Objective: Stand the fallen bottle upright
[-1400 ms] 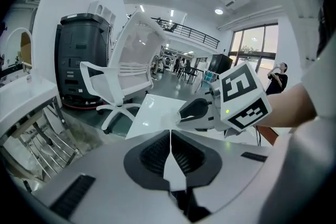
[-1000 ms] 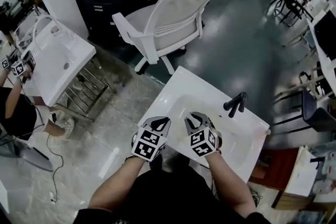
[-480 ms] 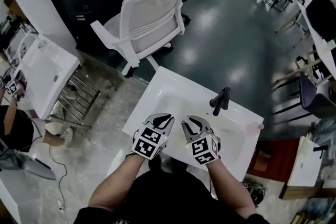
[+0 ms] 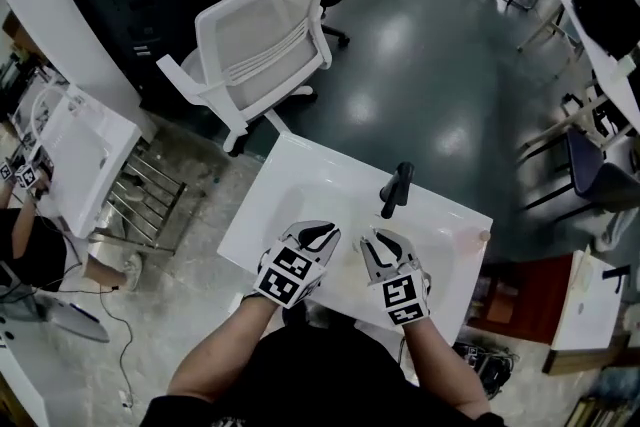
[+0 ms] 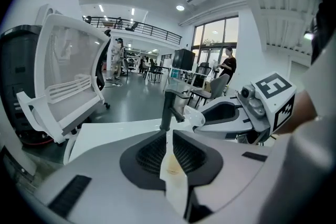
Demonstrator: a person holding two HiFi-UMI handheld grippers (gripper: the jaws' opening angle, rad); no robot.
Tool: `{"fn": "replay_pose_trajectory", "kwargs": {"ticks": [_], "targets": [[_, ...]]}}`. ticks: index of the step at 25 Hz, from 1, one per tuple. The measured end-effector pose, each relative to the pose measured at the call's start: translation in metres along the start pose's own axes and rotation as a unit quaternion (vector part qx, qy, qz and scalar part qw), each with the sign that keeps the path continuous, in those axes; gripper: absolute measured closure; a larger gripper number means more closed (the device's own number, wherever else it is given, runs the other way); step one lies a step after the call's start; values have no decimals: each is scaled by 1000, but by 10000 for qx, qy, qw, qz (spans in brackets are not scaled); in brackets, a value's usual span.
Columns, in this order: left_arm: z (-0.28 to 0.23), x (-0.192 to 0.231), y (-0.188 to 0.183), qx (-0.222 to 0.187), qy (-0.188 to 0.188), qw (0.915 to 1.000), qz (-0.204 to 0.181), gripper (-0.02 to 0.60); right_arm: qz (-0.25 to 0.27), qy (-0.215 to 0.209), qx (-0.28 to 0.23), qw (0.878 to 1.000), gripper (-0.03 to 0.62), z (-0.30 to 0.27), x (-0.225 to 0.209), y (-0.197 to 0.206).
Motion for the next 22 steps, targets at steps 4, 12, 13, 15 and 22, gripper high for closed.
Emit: {"fn": "replay_pose_trajectory", "kwargs": {"ticks": [4, 12, 13, 15, 22], "targets": [[-14, -17, -2, 67, 35, 9999, -81, 543, -138, 67, -59, 9999, 500, 13, -14, 8], [-38, -38, -8, 158, 217, 9991, -323, 540, -380, -63, -114, 9992, 519, 28, -30, 26], [-42, -39, -9, 162, 241, 9990, -348, 533, -428, -123, -102, 9990, 511, 28, -31, 28], [-48, -41, -11, 193, 274, 9987, -377, 506, -521, -225, -91, 9983, 491, 28, -33, 32], [-57, -55, -6, 226, 769, 9950, -595, 453, -807, -478, -23, 9956, 367, 34, -38, 59]]}}
Point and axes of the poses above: the fingertips, and each gripper's own axes: z backward along the fingers, x to its left, y out of its underside, the point moved 9 cm from there along z, backward along the fingers, and after that the axes turned 9 degrees about -x, right-handed, at the moved point
